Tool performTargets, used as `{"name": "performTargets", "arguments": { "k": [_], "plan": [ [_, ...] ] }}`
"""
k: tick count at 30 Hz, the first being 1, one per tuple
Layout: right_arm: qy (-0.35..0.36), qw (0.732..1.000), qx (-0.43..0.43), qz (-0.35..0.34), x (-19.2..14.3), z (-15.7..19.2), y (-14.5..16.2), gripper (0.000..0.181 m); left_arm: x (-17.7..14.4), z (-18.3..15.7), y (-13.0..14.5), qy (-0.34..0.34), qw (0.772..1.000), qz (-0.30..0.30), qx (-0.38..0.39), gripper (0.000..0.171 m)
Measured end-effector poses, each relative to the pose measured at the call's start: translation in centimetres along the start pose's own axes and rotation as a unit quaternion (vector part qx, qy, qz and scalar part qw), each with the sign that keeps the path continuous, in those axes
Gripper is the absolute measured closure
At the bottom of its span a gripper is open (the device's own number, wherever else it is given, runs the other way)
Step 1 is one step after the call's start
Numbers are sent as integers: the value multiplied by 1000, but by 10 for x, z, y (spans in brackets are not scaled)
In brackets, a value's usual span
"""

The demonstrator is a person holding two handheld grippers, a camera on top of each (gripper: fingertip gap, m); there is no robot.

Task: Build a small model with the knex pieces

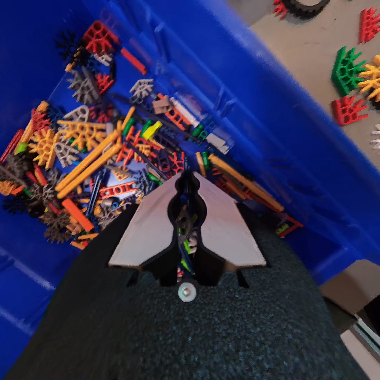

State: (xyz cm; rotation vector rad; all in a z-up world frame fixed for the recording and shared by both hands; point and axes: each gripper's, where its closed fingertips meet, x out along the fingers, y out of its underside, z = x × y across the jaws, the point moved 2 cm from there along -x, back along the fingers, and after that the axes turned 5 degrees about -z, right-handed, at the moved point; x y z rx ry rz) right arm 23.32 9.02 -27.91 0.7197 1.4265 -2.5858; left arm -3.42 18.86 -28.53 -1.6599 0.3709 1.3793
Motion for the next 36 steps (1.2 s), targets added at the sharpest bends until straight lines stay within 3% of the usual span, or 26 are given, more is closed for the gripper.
{"name": "performTargets", "arguments": {
  "k": [4,9,12,20,36],
  "plan": [
    [0,1000,0,0,0,0,0,175,-11,13,0,-38,999,-15,-3,163],
    [-1,1000,0,2,0,0,0,175,-6,-13,-8,16,999,-28,20,162],
    [0,1000,-1,1,0,0,0,175,3,-15,-2,18,999,-4,31,164],
    [1,1000,-3,-3,-1,0,-1,175,9,-14,-6,20,1000,-13,14,171],
    [-2,1000,-6,-5,-1,1,-1,175,5,-13,-11,13,999,-28,12,167]
  ]
}}
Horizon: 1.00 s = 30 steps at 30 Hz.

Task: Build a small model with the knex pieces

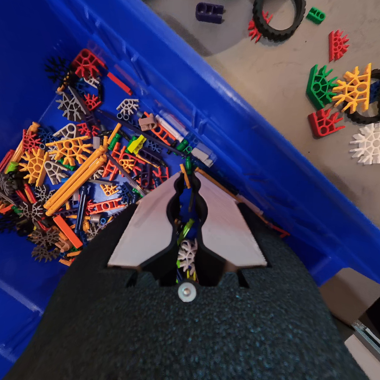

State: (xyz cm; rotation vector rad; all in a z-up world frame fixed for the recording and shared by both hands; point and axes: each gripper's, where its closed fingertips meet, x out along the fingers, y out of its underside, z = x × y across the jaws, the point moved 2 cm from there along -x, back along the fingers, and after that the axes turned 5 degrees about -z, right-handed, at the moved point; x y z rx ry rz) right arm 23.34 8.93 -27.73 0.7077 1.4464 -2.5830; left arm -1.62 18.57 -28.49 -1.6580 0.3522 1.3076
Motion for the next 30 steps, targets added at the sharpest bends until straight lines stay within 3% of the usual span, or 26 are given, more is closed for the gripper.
{"name": "performTargets", "arguments": {
  "k": [13,22,30],
  "plan": [
    [1,1000,-1,-1,0,0,0,175,7,-1,-1,11,1000,12,26,170],
    [1,1000,-2,-1,0,0,0,175,6,13,3,-37,999,31,7,170],
    [1,1000,-2,-1,0,0,0,175,10,7,0,-15,1000,20,-12,166]
  ]
}}
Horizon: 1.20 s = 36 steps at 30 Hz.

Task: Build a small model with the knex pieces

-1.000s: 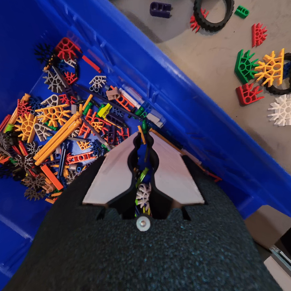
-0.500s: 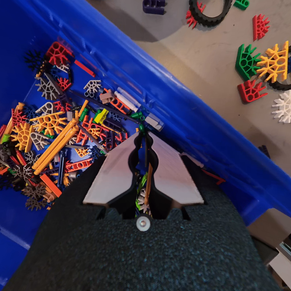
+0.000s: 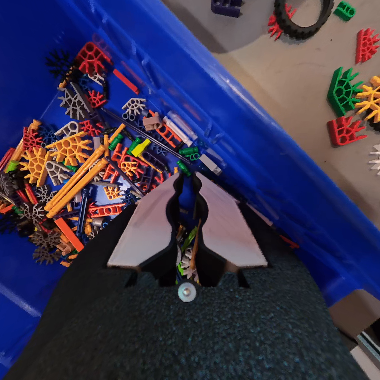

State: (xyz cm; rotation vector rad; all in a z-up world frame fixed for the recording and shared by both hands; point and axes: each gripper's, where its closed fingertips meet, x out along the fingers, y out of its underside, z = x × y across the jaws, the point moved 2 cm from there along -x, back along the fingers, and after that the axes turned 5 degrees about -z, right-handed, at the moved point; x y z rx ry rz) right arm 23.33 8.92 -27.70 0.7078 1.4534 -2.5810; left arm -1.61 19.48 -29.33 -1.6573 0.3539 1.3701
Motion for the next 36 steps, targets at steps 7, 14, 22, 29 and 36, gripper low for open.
{"name": "performTargets", "arguments": {
  "k": [7,14,22,29,36],
  "plan": [
    [0,1000,-1,0,0,0,0,175,2,2,-3,-18,1000,-7,-15,170],
    [-2,1000,-2,-1,0,1,0,175,-7,4,-2,-26,999,-17,-28,169],
    [-5,1000,-1,1,0,1,0,175,-82,-6,-42,-41,991,-122,-48,169],
    [-7,1000,2,3,0,1,1,175,-128,-103,-107,90,964,-247,-25,169],
    [-9,1000,4,3,0,1,1,175,-67,-188,-115,95,972,-214,22,169]
  ]
}}
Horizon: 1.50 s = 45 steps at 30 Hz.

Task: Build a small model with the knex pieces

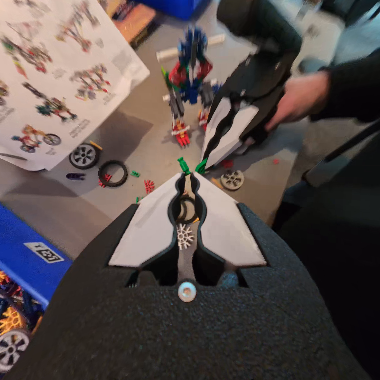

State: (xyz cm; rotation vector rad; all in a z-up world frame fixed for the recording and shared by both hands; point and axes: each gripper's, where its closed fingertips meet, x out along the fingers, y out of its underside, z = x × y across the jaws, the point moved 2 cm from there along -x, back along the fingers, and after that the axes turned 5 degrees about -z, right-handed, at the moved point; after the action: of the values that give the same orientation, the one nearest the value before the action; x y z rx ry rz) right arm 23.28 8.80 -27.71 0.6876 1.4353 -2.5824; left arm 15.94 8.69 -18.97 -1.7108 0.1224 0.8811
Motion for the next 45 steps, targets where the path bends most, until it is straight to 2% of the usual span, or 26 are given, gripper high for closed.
{"name": "performTargets", "arguments": {
  "k": [2,4,9,22,27,35,40,45],
  "plan": [
    [-1,1000,0,0,0,0,0,175,22,-3,21,-10,999,40,20,169],
    [-2,1000,-1,-1,0,1,0,175,38,-2,33,-23,998,50,28,169],
    [-3,1000,-2,-2,-1,1,0,175,63,-6,55,-4,996,85,28,169],
    [-2,1000,-2,2,0,1,1,175,74,-8,68,-1,995,98,-5,159],
    [-1,1000,-2,4,1,1,1,175,61,-13,58,5,997,73,-1,158],
    [-4,1000,-2,10,2,1,2,175,14,-25,27,29,1000,-2,-2,160],
    [-7,1000,-3,17,3,2,4,175,-14,-21,23,25,999,-39,-2,160],
    [-7,1000,-2,20,3,2,5,175,-40,-4,26,-12,998,-58,-8,160]
  ]
}}
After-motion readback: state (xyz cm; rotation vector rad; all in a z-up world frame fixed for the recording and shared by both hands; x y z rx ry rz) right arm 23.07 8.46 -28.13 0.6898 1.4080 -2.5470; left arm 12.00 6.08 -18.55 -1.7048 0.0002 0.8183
